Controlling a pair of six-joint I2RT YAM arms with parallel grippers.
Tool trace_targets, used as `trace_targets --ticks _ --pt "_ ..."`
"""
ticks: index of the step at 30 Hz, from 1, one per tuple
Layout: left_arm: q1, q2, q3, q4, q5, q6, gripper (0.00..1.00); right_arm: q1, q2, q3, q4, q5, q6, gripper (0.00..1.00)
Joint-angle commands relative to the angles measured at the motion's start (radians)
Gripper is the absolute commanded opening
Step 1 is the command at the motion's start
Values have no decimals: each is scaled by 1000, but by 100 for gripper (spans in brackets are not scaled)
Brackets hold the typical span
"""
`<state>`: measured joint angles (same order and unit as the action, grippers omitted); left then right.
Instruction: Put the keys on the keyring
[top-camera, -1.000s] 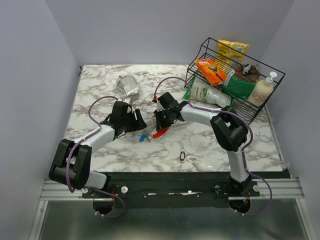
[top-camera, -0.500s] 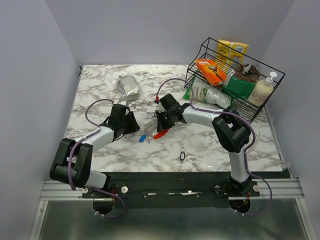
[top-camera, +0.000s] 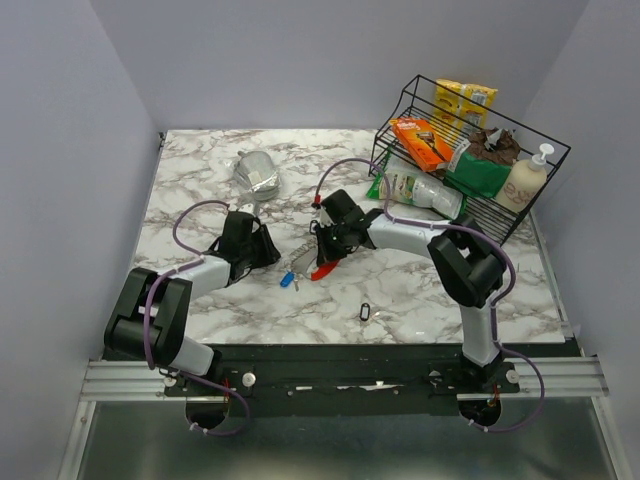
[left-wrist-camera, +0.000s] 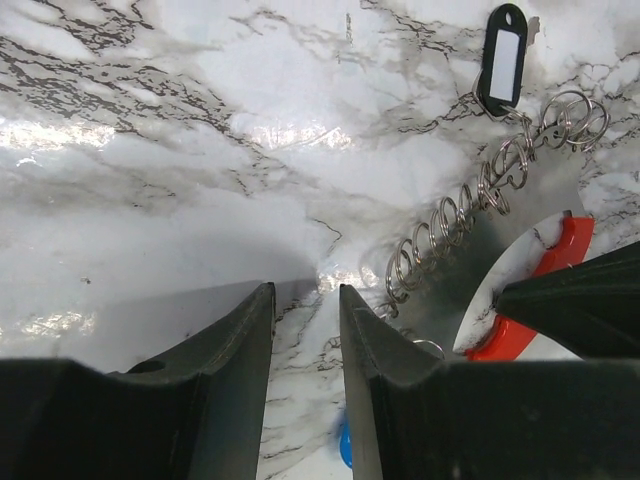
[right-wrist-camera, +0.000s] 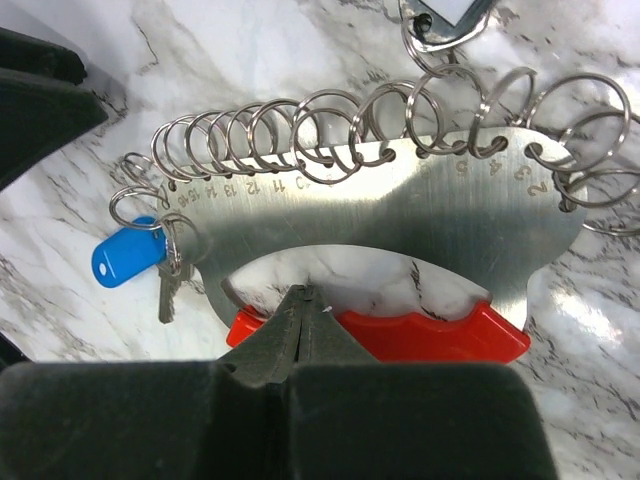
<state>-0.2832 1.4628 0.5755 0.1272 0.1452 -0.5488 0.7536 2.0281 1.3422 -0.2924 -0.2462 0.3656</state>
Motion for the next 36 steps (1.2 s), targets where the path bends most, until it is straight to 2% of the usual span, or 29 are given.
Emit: trace_targets --ticks 1,10,15,18,21,22,25,29,30,32,36 --pt "3 -31 -31 28 21 7 41 0 -66 -40 -45 39 -11 1" --pt "3 -130 -77 75 73 9 41 0 -213 -77 28 -2 -45 3" --pt "3 -170 -88 63 96 -8 41 1 -215 -61 33 -50 -65 4" --pt "4 -177 -88 48 113 -23 41 9 -207 -54 27 -28 -76 6" --pt "4 -182 -82 22 102 -45 43 27 -190 -22 -10 7 -94 11" --pt "4 -185 -80 19 97 -51 43 47 -189 -12 -28 43 -105 21" --pt "4 -214 -57 -24 74 -74 46 90 -172 27 -54 116 -117 35" --pt "6 -300 -25 -104 7 -106 54 136 -114 113 -100 169 -119 45" --pt "7 -321 -17 -153 -19 -112 61 144 -100 129 -109 180 -119 46" --pt "7 -390 15 -210 -105 -115 65 165 -57 175 -128 200 -116 49" --pt "27 -527 38 -320 -222 -143 83 190 7 244 -162 212 -110 51"
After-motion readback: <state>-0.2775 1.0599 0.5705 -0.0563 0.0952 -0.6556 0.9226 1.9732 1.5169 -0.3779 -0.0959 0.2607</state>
